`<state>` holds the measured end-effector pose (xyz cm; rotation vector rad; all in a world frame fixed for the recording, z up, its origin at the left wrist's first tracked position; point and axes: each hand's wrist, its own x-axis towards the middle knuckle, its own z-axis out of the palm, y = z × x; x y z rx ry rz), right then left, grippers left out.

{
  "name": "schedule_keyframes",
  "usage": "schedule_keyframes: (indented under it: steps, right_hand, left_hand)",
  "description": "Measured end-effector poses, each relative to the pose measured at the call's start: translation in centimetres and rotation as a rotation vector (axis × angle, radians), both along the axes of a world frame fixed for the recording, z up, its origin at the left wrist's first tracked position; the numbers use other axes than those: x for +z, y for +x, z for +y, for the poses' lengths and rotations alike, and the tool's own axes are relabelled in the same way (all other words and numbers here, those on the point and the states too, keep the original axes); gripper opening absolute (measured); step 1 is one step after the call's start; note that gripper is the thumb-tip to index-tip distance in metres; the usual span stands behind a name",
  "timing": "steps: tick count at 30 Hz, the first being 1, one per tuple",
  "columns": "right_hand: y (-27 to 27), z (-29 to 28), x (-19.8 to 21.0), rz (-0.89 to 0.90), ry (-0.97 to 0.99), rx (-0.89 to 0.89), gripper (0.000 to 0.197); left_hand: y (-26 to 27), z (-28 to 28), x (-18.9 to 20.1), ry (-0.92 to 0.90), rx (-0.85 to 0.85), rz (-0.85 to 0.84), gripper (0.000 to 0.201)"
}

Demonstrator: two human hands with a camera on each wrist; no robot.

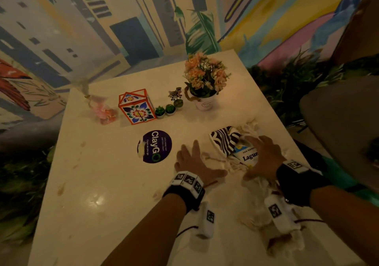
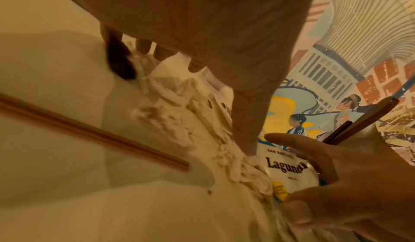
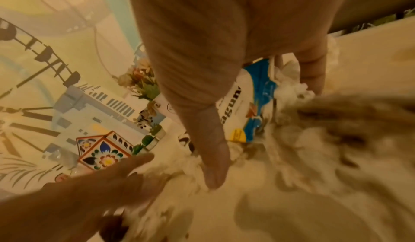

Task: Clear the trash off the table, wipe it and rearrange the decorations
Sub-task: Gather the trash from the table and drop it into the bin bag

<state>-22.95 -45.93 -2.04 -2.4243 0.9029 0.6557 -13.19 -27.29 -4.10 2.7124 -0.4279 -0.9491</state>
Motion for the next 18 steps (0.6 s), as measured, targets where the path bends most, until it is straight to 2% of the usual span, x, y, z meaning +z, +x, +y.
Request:
schedule_keyframes:
  steps: [3,7,12,18]
  right_hand:
    - [-0.1,0.8,-0.6,-0.026,-0.004,-0.012,0.114]
    - [-0.4,1.3,-1.2,-0.114,-0.052,0.003,0.081]
    - [-0.8,1.7,-1.9,-0.186,-0.025,-0.014,0.071]
    - [-1.1,1.6,-2.1,-0.274,0.076,-0.045,0.055]
  left_hand:
    - [0.2,-3.1,0.1,-0.04,0.046,0.003,0.124]
    - [1.5,-6.2,0.9,-0.068,0.143,0.017,0.11]
    - [2.9,-9.1,1.1,-0.095,0.31,-0.012,0.105]
    - [2.7,-8.8,-0.1,-0.106,0.197,-0.049,0.055]
